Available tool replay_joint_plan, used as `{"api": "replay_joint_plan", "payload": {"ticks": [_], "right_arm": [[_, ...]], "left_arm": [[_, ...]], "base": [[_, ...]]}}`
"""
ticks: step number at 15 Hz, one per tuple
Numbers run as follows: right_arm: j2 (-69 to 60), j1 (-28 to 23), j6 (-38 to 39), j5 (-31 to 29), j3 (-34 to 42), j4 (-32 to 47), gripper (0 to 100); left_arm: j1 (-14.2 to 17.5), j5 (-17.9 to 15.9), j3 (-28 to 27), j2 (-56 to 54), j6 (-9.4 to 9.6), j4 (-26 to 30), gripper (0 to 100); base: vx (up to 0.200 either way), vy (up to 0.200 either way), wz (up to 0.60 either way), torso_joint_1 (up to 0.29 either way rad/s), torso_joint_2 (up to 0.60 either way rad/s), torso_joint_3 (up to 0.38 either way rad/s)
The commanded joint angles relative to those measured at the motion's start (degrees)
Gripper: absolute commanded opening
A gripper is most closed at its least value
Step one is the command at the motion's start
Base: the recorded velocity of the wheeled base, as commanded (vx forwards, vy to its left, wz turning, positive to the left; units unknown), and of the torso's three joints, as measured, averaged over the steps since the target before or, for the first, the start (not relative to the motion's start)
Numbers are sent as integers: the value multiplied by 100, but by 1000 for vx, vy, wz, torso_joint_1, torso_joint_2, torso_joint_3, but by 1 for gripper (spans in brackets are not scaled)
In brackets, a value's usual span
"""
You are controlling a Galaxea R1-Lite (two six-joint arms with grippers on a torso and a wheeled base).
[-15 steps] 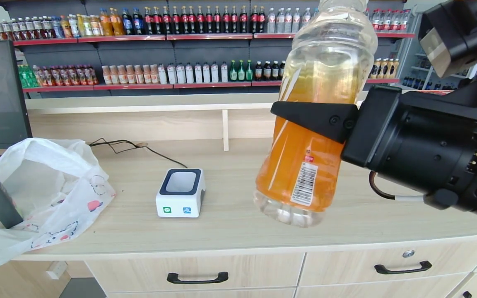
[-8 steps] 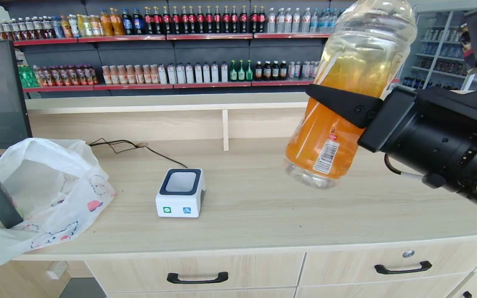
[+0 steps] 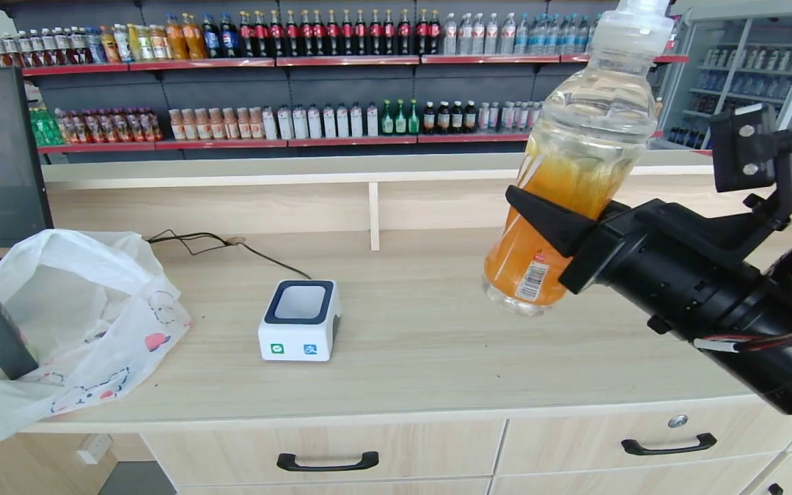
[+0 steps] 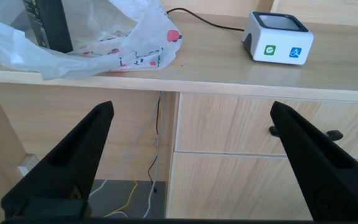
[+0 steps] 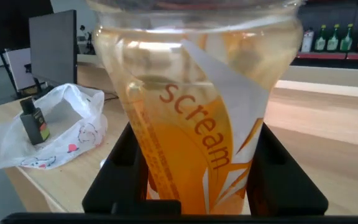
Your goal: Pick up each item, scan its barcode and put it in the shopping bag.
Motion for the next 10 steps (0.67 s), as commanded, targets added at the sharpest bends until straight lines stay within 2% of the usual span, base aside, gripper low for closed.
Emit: {"api": "replay_joint_plan", "payload": {"ticks": [1,3,4,6,8,10], "right_arm": [[600,-240,-214,-10,245,-714,0],[1171,-424,-425,-10,306,-1786,0],[1470,-460,-433,-28,332,-2059,0],[1374,-468,-469,-28,526,-2059,0],[1242,-670,-609,-133,842,-2059,0],[1215,-890,-609,-300,842,-2059,0]], "left_arm": [[0,0,0,-2,-1,-1,100],[0,0,0,-2,-1,-1,100],[0,0,0,-2,-1,-1,100],[0,0,0,-2,-1,-1,100],[0,0,0,-2,-1,-1,100],[0,0,0,-2,-1,-1,100]], "base": [[0,0,0,0,0,0],[0,0,0,0,0,0],[0,0,0,0,0,0],[0,0,0,0,0,0],[0,0,0,0,0,0],[0,0,0,0,0,0]]}}
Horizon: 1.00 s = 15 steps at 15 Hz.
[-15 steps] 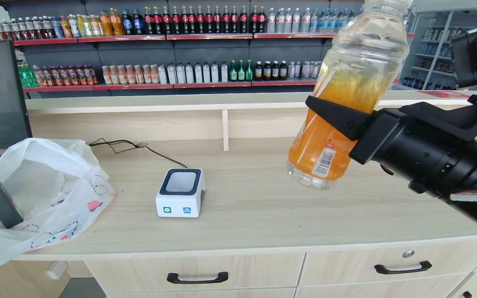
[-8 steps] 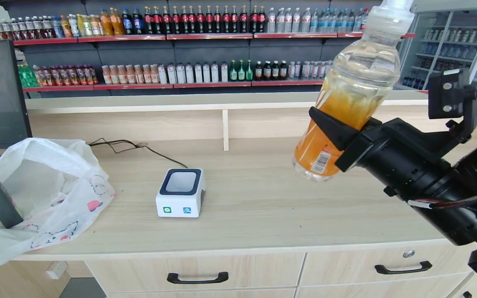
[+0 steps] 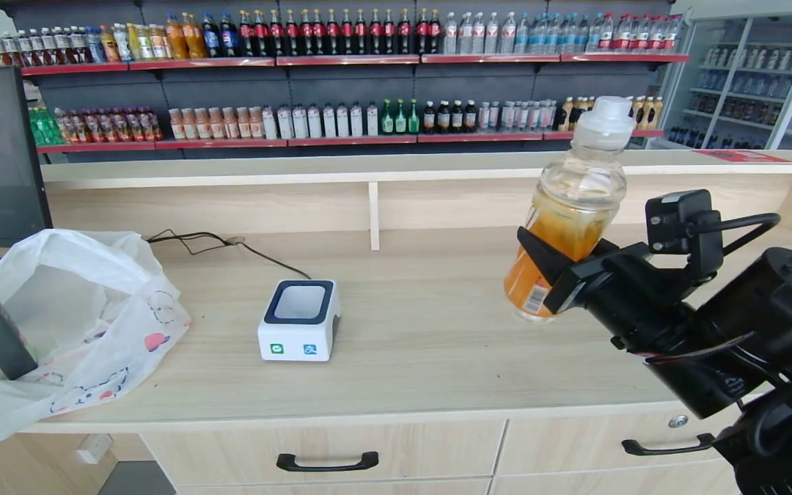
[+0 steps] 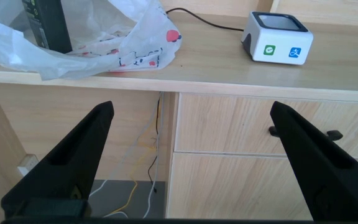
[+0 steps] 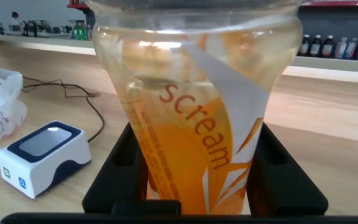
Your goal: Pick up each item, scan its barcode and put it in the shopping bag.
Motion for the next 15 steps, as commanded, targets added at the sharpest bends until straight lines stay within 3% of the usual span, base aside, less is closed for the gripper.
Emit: {"api": "replay_joint_plan", "payload": {"ticks": [1,14,15], "right_arm": [[13,-268,5,-39,62,-9,0],[154,-233,93,-74,255,-9,0],[180,-224,128,-74,229,-9,0]], "left_arm": [[0,0,0,-2,7,-1,100],[0,0,0,-2,-1,-1,100],[0,0,0,-2,-1,-1,100]], "base": [[0,0,0,0,0,0],[0,0,0,0,0,0],[0,200,0,2,-12,2]]}}
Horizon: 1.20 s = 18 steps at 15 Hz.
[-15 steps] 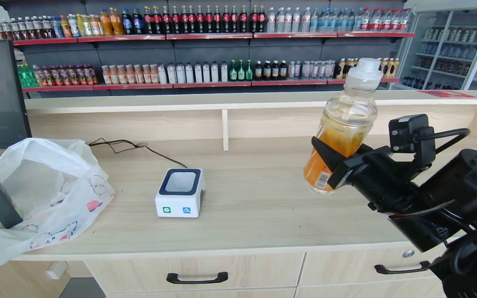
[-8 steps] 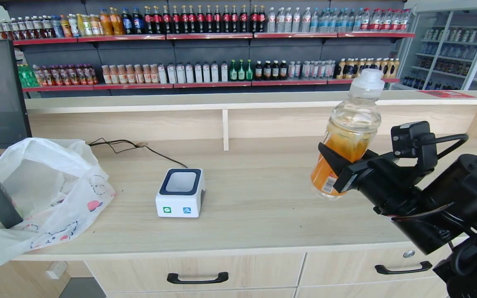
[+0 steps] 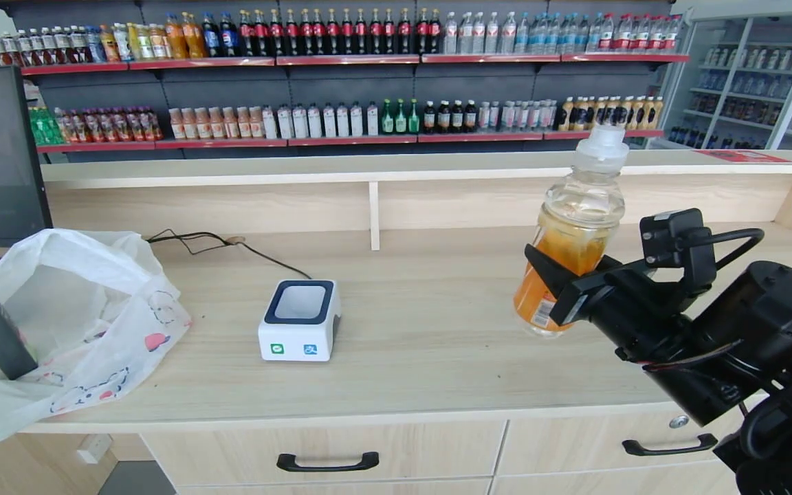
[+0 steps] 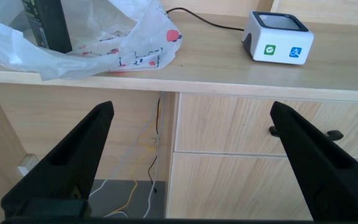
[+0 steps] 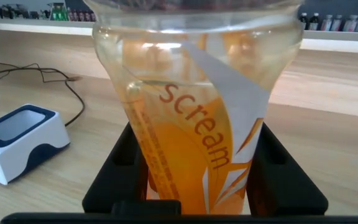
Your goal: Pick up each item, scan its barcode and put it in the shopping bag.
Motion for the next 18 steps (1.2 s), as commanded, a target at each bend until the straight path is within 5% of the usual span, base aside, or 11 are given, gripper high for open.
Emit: {"api": "replay_joint_plan", "payload": {"ticks": [1,18], "right_arm": [[69,1,9,0,-40,-9,0],[113,10,53,0,-57,-9,0]], "left_arm": [[0,0,0,-2,-8,-1,100],[0,0,0,-2,-25,-1,100]], "base": [[0,200,0,2,2,2],[0,200,0,0,4,2]]}}
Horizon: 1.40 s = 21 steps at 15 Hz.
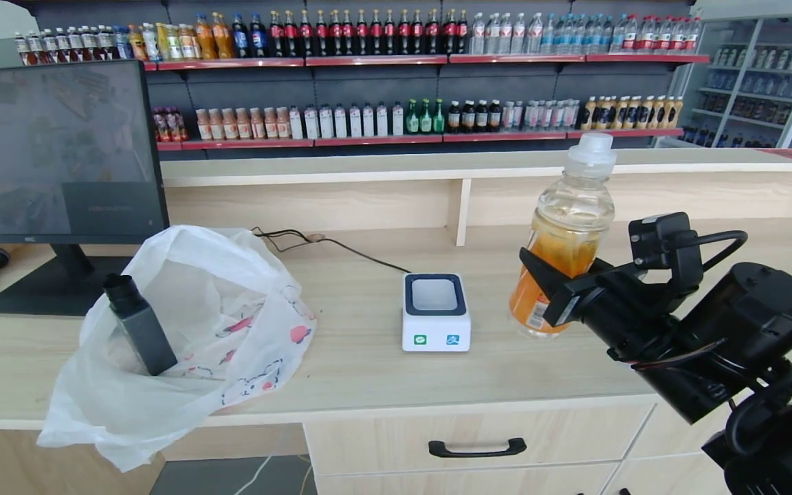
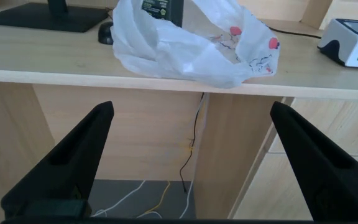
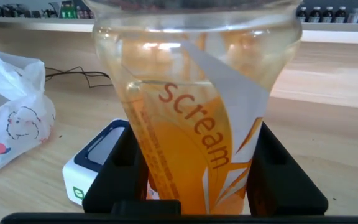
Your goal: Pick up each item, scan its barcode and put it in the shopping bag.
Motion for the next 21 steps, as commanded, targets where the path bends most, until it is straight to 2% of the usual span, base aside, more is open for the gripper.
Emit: {"api": "replay_joint_plan", "payload": {"ticks": [1,8,12,17,21], "right_arm": [[-40,-3,-2,0,1,-9,0],[-92,6,-2,0,10,-9,0],[-145,41,-2,0,1,-9,0],[-119,428,7,18,-8,-9,0],[-119,525,-107,273,-183,-9,0]], "left_arm": [[0,0,0,-2,-2,-1,100],[0,0,0,-2,7,-1,100],[0,0,0,-2,7,-1,100],[0,0,0,-2,24,-1,100],[0,0,0,-2,24,-1,100]], "base": [[0,200,0,2,12,2],[0,200,0,2,4,1],[0,0,0,0,0,0],[0,0,0,0,0,0],[0,0,0,0,0,0]]}}
